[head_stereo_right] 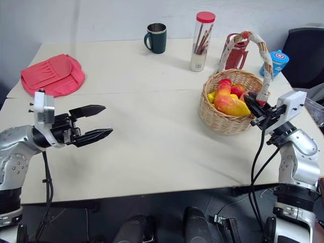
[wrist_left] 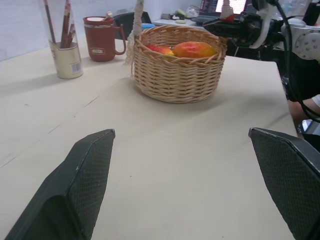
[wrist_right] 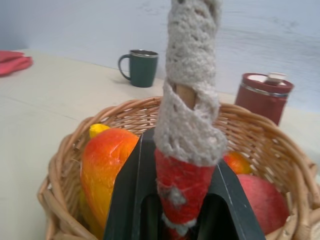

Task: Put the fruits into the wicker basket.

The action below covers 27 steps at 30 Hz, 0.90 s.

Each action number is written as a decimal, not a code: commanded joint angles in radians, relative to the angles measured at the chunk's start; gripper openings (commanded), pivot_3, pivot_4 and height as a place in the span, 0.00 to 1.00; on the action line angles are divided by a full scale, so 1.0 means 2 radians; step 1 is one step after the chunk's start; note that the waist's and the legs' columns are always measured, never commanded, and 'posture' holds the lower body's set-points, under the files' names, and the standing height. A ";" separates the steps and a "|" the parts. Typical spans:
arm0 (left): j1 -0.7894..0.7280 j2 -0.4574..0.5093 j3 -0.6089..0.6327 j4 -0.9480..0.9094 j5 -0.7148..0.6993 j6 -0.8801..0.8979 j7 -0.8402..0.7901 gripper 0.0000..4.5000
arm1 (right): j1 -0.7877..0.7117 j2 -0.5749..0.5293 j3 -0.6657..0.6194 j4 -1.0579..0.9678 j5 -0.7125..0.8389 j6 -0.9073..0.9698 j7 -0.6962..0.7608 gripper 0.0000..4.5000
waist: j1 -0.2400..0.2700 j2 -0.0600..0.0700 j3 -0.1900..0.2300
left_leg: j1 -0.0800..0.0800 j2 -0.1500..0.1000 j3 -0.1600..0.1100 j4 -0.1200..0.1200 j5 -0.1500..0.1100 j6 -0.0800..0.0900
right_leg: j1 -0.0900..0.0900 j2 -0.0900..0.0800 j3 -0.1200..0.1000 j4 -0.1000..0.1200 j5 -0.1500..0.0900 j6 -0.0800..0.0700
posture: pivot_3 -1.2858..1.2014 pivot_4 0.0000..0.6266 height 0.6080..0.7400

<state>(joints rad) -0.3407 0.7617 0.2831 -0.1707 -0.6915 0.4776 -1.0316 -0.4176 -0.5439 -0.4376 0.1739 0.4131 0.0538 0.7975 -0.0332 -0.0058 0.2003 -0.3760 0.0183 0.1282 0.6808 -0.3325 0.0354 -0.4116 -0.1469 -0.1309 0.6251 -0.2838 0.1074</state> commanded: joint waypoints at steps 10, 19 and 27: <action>0.027 0.005 0.006 -0.007 0.016 -0.032 -0.011 1.00 | 0.023 -0.036 -0.007 -0.034 0.037 0.013 0.016 0.64 | 0.003 0.000 0.000 | 0.000 0.000 -0.001 0.000 0.000 0.000 | 0.001 0.000 0.001 0.000 0.000 0.000 | 0.52 0.24 1.00; 0.107 0.036 0.038 -0.007 0.042 -0.061 -0.025 1.00 | 0.116 -0.143 -0.070 -0.076 0.122 0.063 0.148 0.99 | 0.005 0.000 0.000 | 0.000 0.000 -0.002 0.000 0.000 0.001 | 0.002 -0.001 0.001 -0.002 0.000 0.000 | 0.52 0.24 1.00; 0.233 0.047 0.096 -0.010 0.082 -0.112 -0.035 1.00 | 0.215 -0.191 -0.025 -0.120 0.115 0.037 0.309 0.99 | 0.003 0.000 0.000 | 0.002 0.002 -0.001 0.000 -0.002 0.000 | 0.002 -0.002 0.001 -0.004 0.000 0.000 | 0.52 0.24 1.00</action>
<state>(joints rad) 0.0929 0.8535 0.4330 -0.1554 -0.5505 0.2984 -1.0944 -0.0036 -0.9160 -0.5056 -0.0136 0.6365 0.1634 1.3514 -0.0280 -0.0055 0.2005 -0.3727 0.0224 0.1271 0.6811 -0.3367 0.0354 -0.4073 -0.1499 -0.1280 0.6175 -0.2841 0.1069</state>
